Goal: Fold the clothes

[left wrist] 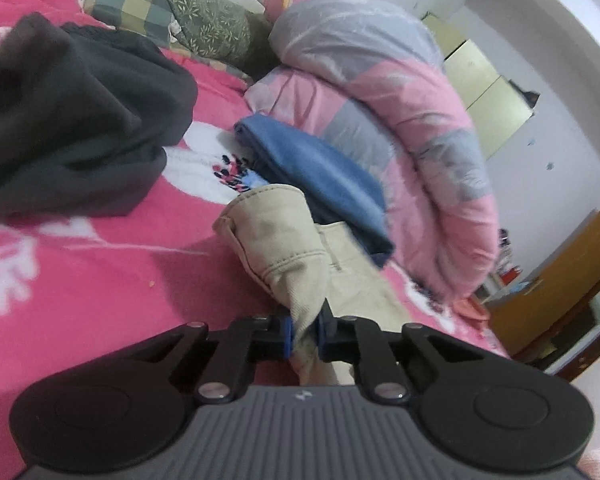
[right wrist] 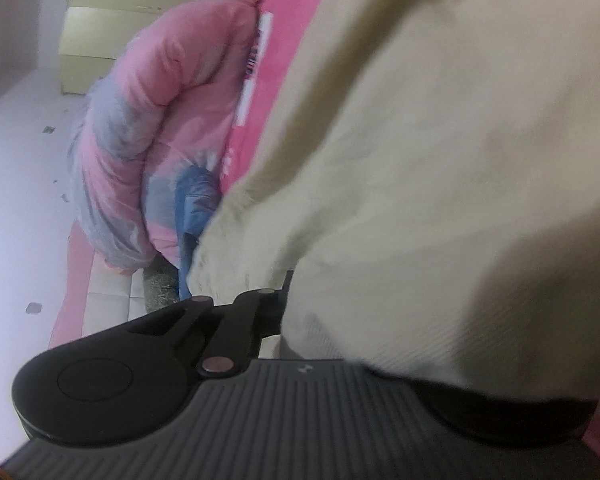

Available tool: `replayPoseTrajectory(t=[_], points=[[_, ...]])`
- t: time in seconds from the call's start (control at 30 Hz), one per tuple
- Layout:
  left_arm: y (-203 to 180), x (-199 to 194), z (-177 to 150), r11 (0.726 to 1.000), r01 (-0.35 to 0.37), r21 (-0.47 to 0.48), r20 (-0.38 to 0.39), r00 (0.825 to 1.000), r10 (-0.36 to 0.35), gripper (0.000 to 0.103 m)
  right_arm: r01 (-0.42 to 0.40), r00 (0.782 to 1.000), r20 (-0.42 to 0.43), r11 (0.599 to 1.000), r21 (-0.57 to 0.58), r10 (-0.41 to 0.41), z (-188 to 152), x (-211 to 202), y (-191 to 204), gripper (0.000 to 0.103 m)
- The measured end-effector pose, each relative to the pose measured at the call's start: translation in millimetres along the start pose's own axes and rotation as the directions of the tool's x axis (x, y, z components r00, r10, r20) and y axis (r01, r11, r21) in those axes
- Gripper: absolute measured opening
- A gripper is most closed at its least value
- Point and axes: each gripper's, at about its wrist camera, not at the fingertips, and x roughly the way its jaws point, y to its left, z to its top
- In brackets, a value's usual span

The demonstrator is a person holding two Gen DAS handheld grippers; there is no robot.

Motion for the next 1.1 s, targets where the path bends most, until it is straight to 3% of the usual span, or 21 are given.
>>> replayPoseTrajectory(t=[0.2,0.5,0.67,0.8,0.9,0.97,1.03,1.1], points=[[24,-64,-15,0.997,-0.009,-0.072,-0.028,1.0,0.007,0.011,-0.047,0.998,-0.046,0.999,-0.021,0.046,-10,-37,3,0.006],[72,-174,-47,0.996,-0.046,-0.081,-0.015,0.999,0.045,0.011,-0.059,0.973,-0.227,0.998,-0.02,0.053,-59,-108,-22,0.006],[99,-179,-60,0.993,-0.065,-0.095,-0.054,0.997,0.06,0.013,-0.047,0.952,-0.305,0.996,-0.08,0.02,-69,-115,-25,0.008],[106,-186,-54,0.997,-0.033,-0.076,-0.053,0.998,0.029,0.029,-0.029,0.929,-0.369,0.99,-0.141,-0.025,-70,-113,-26,0.016],[109,-206,-50,0.997,-0.07,-0.016,-0.012,0.998,0.07,0.047,-0.01,0.896,-0.434,0.975,-0.221,-0.089,-68,-130,-16,0.036],[109,-225,-48,0.993,-0.112,0.037,0.052,0.993,0.11,0.055,-0.024,0.856,-0.497,0.951,-0.307,-0.139,-72,-143,0,0.053],[107,-239,-45,0.988,-0.121,0.094,0.115,0.987,0.11,0.059,-0.094,0.811,-0.558,0.902,-0.42,-0.176,-82,-152,26,0.053],[102,-247,-41,0.983,-0.095,0.159,0.166,0.984,0.069,0.07,-0.197,0.782,-0.59,0.821,-0.536,-0.198,-97,-154,61,0.053]])
